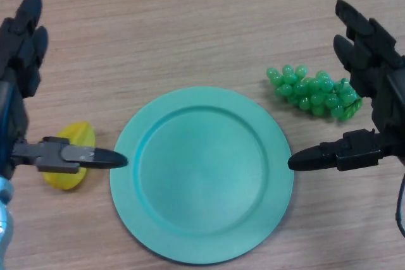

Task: Pick up the yellow starfruit and place it on the plate

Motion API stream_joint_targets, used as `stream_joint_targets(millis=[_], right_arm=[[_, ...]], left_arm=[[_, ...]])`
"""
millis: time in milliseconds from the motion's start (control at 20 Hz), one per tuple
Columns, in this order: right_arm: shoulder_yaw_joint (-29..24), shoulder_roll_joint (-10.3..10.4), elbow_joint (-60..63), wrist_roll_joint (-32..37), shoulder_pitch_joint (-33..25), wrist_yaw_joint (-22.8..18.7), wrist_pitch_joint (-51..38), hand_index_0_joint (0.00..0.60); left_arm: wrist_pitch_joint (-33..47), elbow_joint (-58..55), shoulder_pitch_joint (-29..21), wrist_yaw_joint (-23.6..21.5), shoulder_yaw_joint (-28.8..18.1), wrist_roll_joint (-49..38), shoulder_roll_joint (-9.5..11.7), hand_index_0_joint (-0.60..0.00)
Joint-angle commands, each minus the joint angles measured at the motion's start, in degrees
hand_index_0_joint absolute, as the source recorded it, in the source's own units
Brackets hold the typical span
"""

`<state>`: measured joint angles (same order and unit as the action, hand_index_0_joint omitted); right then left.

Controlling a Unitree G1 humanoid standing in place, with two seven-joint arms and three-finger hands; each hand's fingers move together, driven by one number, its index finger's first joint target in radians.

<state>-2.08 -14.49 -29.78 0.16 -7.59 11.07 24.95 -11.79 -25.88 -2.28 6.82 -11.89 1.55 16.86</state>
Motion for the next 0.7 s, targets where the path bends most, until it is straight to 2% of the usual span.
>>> stream_joint_targets(millis=[50,200,250,400,700], right_arm=[[-1.4,-0.7,-2.5,0.8,-2.2,-0.2,-5.8,0.0],[-1.6,-0.6,-2.1,1.4,-2.4,-0.3,-5.4,0.0],[-1.7,-0.5,-2.4,2.2,-2.1,-0.4,-5.0,0.0],[-2.2,-0.5,-3.3,4.4,-1.2,-1.2,-3.9,0.0],[-3.8,-1.2,-4.5,6.1,-1.1,-2.4,-3.2,0.0]], left_arm=[[6.6,0.6,-0.9,2.2,-6.4,6.2,3.7,0.0],[8.4,7.3,-0.4,6.5,-7.8,16.6,6.2,0.0],[9.6,9.6,-0.3,6.4,-7.7,19.7,6.6,0.0],[13.4,17.1,-0.8,5.1,-7.1,26.5,7.9,0.0],[17.2,26.6,-4.1,0.8,-2.1,28.3,8.2,0.0]])
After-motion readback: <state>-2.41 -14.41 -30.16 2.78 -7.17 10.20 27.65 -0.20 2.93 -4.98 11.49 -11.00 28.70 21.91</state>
